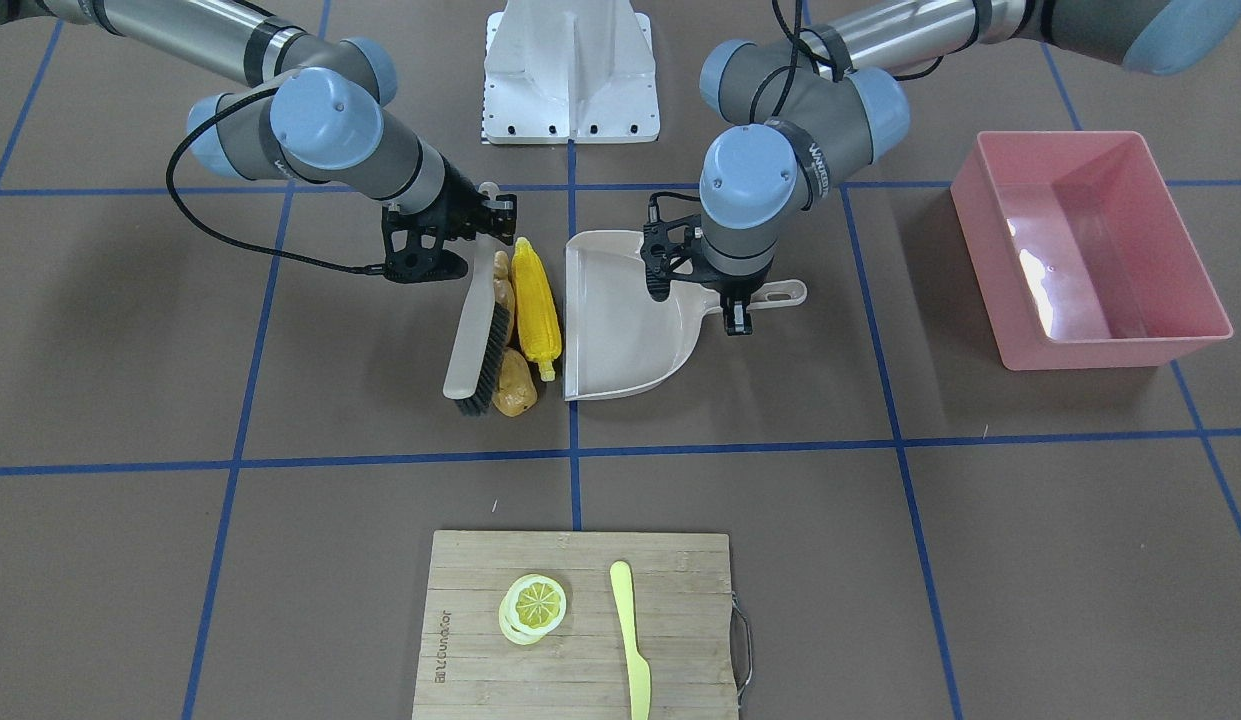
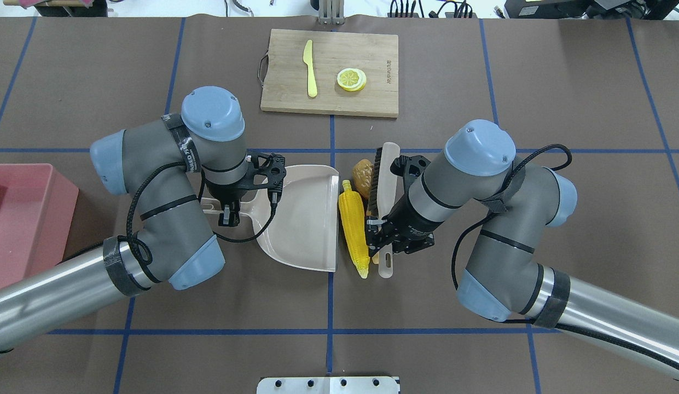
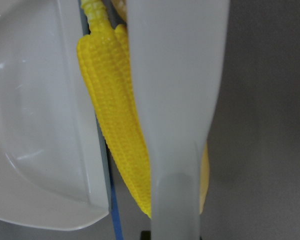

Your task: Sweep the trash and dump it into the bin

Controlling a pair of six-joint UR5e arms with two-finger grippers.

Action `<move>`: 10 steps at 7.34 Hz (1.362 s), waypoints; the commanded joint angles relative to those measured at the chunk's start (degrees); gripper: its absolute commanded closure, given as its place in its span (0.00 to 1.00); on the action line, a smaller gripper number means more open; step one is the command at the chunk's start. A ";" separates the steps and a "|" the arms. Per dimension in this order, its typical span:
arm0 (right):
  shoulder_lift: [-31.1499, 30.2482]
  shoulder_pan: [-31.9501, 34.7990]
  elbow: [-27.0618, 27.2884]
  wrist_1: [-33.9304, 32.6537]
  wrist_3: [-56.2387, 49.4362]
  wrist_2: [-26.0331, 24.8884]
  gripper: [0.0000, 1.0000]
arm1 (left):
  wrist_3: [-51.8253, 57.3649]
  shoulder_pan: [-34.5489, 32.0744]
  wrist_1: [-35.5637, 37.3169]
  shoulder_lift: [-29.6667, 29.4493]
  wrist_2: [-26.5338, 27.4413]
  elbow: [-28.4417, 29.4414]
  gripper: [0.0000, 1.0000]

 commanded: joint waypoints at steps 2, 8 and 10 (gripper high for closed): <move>-1.79 8.60 2.08 0.09 -0.98 8.60 1.00 | 0.41 -0.01 8.82 -3.52 1.34 0.06 1.00; -4.19 8.64 6.50 4.13 -4.58 7.05 1.00 | 0.50 -0.10 9.87 -6.25 1.35 3.32 1.00; -3.83 8.54 6.75 6.84 -6.96 6.78 1.00 | 0.42 -0.19 10.50 -6.34 1.35 3.32 1.00</move>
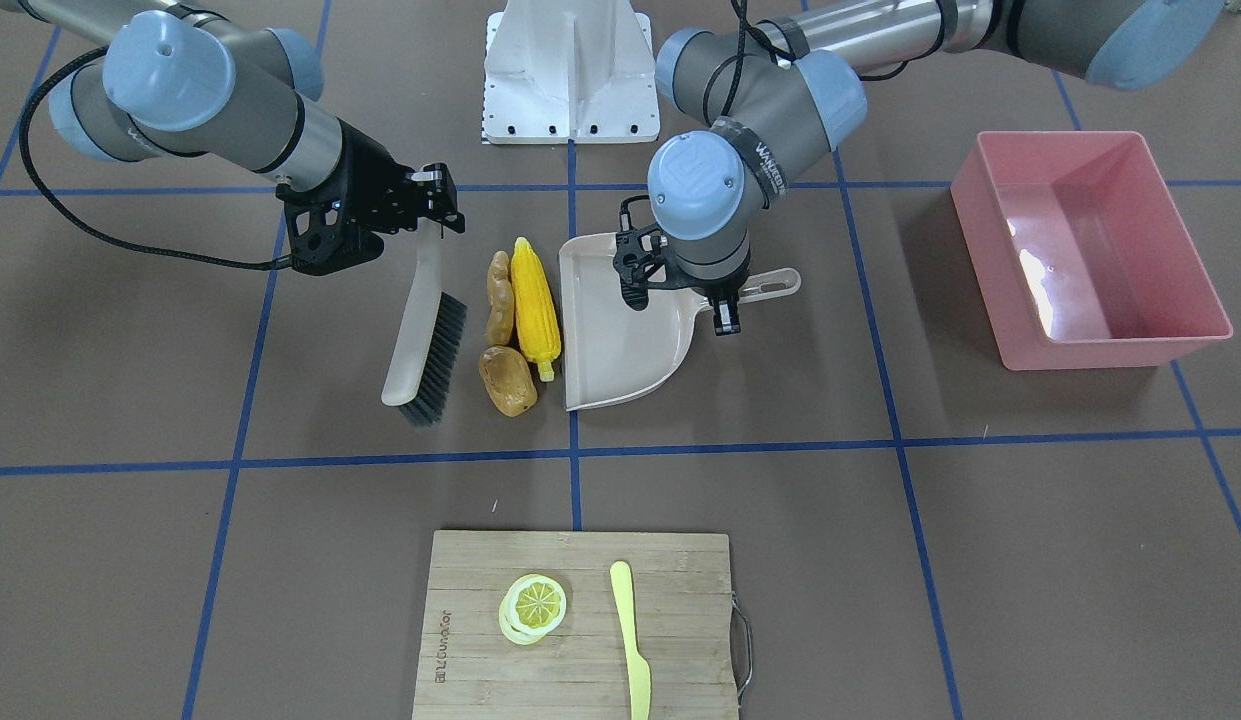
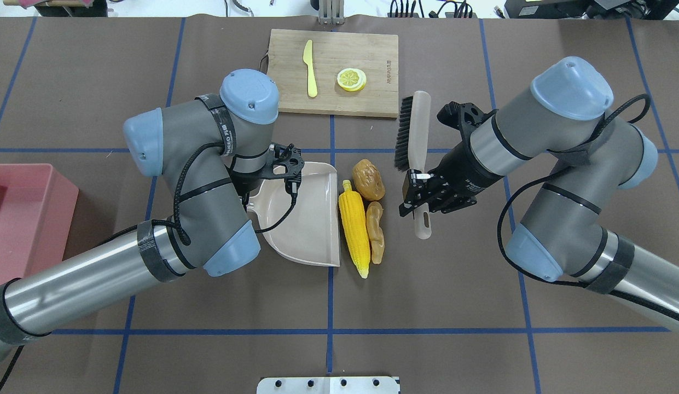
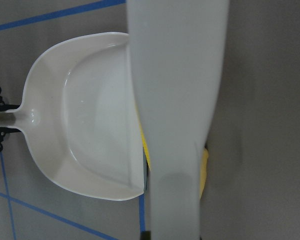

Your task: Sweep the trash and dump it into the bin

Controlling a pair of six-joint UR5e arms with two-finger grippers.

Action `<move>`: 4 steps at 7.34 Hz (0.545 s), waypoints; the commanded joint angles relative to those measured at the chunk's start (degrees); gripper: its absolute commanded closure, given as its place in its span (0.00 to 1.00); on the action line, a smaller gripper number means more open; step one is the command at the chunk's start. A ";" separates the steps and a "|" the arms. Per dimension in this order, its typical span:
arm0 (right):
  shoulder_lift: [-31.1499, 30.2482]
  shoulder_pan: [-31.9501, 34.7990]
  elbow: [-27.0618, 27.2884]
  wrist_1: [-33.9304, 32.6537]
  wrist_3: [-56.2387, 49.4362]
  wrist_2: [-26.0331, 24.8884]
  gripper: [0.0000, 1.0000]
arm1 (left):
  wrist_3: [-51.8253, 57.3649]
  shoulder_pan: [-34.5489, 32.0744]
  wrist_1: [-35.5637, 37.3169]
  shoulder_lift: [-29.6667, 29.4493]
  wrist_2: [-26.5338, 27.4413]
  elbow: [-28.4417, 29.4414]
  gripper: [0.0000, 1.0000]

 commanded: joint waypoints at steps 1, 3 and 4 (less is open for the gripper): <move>-2.59 -0.35 -1.13 7.29 -1.72 -0.28 1.00 | -0.06 -0.05 0.32 -0.06 0.10 0.06 1.00; -4.80 -2.53 -7.88 22.31 2.29 0.42 1.00 | 0.03 -0.05 0.32 0.03 0.27 0.06 1.00; -6.12 -4.20 -10.78 26.99 3.19 0.77 1.00 | -0.06 -0.05 0.32 0.03 0.27 0.06 1.00</move>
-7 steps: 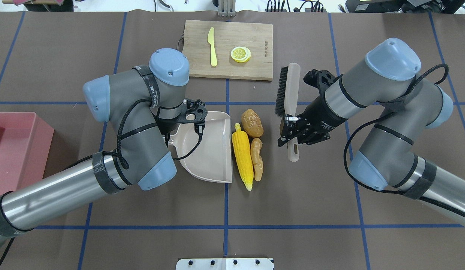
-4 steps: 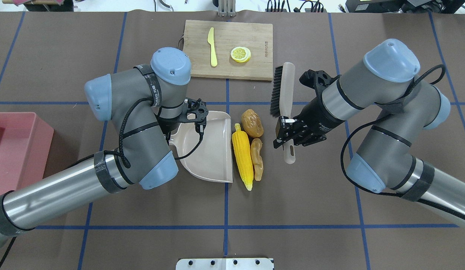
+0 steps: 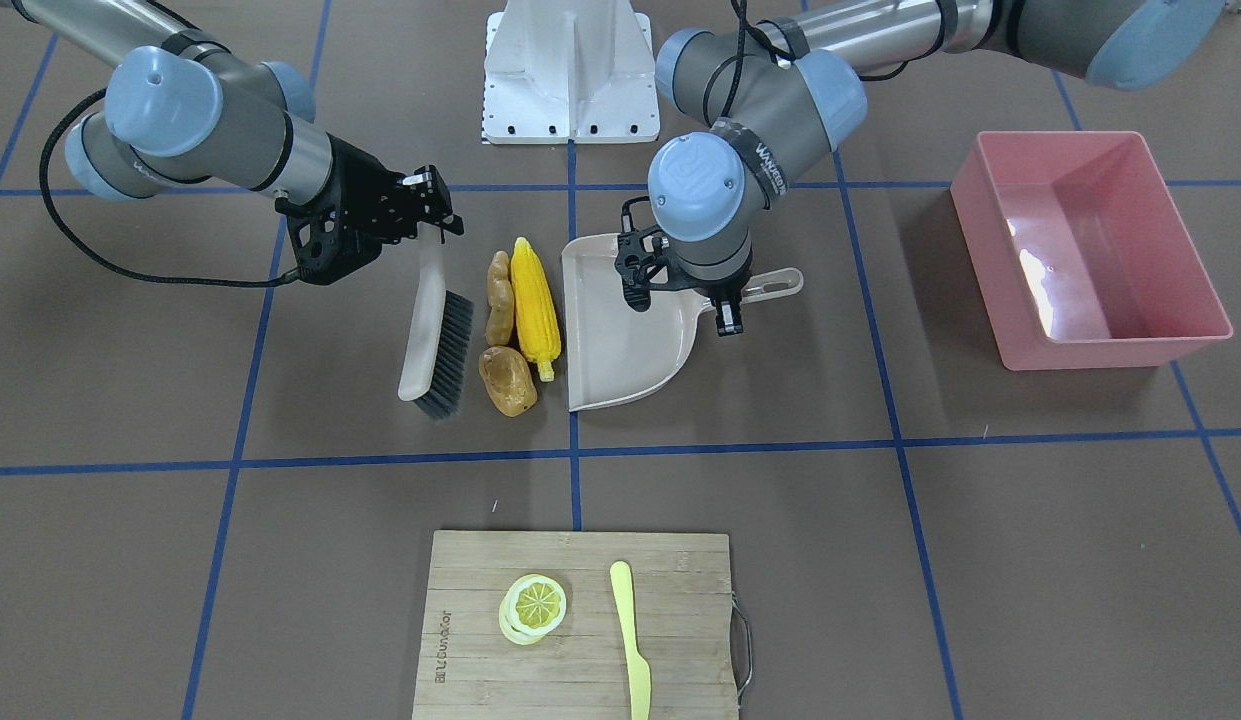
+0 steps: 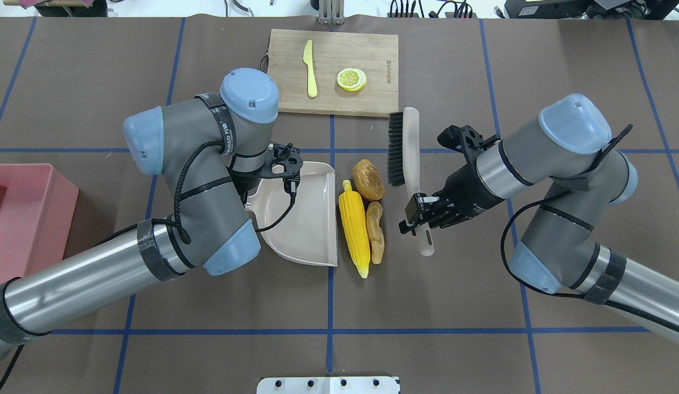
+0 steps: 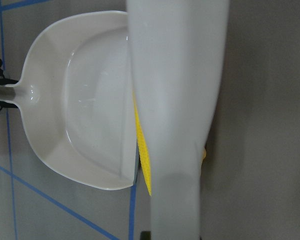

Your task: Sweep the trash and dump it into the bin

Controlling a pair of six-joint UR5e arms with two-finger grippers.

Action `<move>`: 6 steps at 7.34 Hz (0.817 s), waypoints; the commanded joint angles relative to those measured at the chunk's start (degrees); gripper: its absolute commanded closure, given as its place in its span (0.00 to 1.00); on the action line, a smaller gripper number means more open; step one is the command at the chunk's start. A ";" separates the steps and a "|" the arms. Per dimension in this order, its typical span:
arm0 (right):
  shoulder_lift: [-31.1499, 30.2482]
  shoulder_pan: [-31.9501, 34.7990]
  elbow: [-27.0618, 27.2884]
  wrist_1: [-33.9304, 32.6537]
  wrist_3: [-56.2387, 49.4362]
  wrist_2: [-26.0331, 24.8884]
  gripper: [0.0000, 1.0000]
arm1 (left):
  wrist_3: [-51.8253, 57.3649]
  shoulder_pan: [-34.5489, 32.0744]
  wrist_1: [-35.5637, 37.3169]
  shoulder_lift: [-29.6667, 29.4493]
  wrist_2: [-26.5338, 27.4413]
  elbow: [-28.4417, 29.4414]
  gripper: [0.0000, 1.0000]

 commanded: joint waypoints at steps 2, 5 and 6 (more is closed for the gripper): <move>-3.19 -3.19 -7.20 12.75 6.44 0.91 1.00 | -0.06 -0.09 0.00 0.01 0.03 0.00 1.00; -3.45 -4.25 -9.40 19.49 6.46 4.69 1.00 | -0.06 -0.09 0.00 0.01 0.03 -0.08 1.00; -3.02 -6.42 -10.71 22.05 6.46 4.08 1.00 | -0.06 0.00 0.00 0.01 0.03 -0.08 1.00</move>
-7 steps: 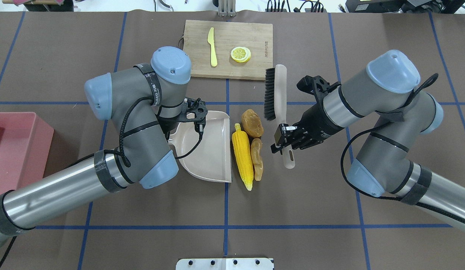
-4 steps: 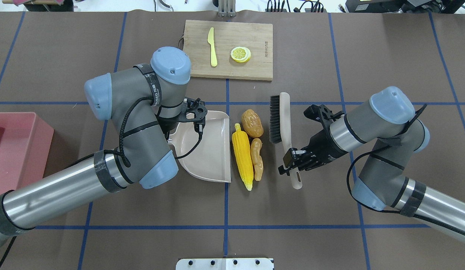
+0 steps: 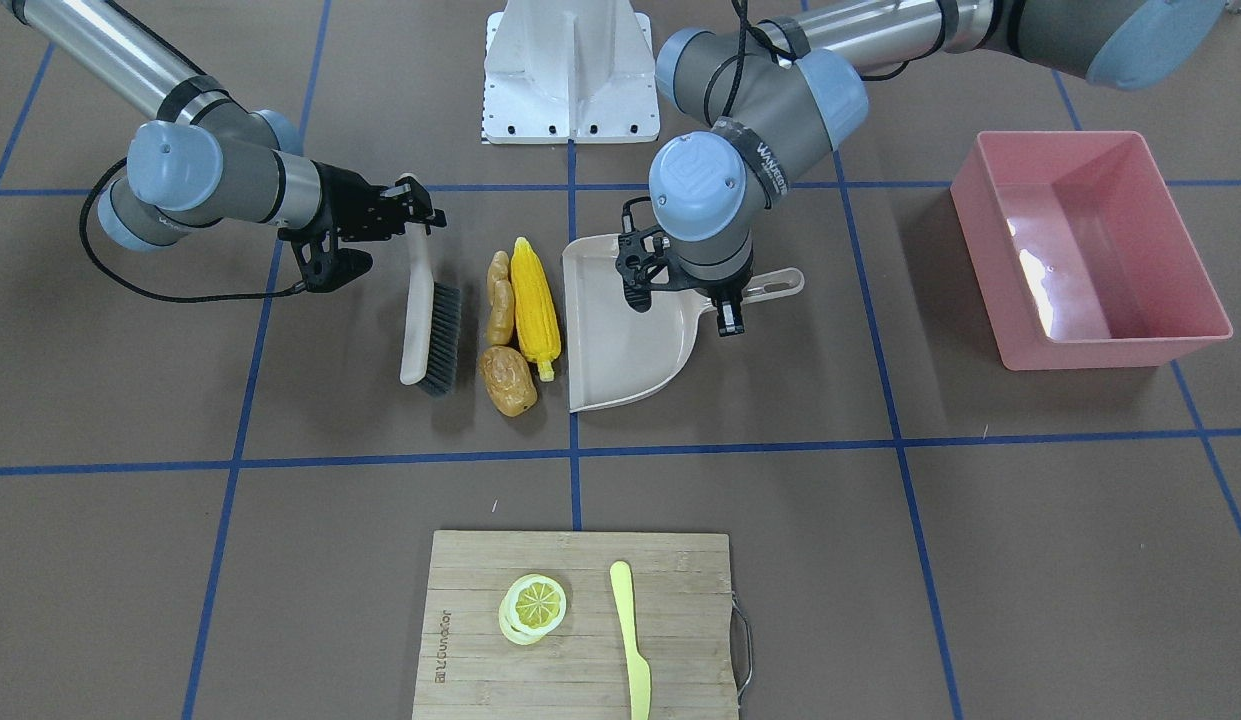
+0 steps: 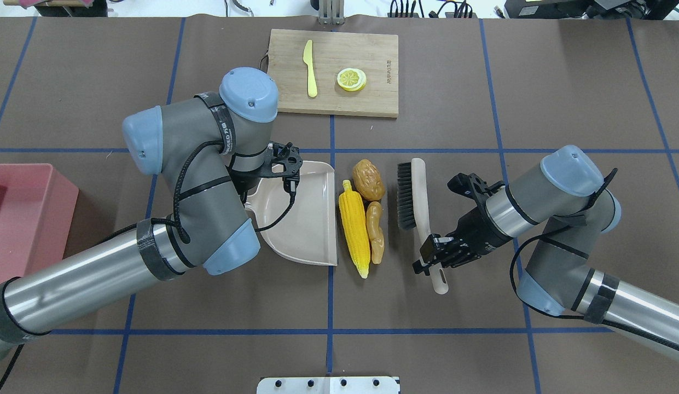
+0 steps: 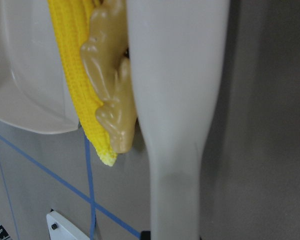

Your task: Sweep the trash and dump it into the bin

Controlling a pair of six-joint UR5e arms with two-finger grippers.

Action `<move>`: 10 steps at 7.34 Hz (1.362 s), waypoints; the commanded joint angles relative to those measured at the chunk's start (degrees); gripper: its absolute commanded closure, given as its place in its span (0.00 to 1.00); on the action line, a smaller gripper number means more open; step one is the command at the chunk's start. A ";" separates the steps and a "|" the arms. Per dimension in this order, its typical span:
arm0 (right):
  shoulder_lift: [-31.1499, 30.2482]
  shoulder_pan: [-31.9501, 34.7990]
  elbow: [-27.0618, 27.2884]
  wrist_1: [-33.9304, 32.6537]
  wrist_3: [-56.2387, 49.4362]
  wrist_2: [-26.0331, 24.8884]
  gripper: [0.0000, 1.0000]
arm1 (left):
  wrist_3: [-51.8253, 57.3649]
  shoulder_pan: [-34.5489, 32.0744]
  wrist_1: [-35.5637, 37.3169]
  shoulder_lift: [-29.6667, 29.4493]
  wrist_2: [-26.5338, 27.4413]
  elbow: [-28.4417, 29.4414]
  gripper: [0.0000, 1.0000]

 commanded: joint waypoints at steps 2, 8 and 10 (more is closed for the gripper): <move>1.50 -4.17 -1.65 3.34 -0.05 -0.88 1.00 | 0.00 0.08 0.00 0.00 0.00 0.08 1.00; 16.61 -6.47 -10.97 0.63 1.53 -6.34 1.00 | 0.00 -0.01 0.00 0.09 0.00 0.08 1.00; 19.43 -6.47 -10.36 -1.32 4.94 -6.69 1.00 | 0.09 -0.01 0.00 0.09 0.00 -0.01 1.00</move>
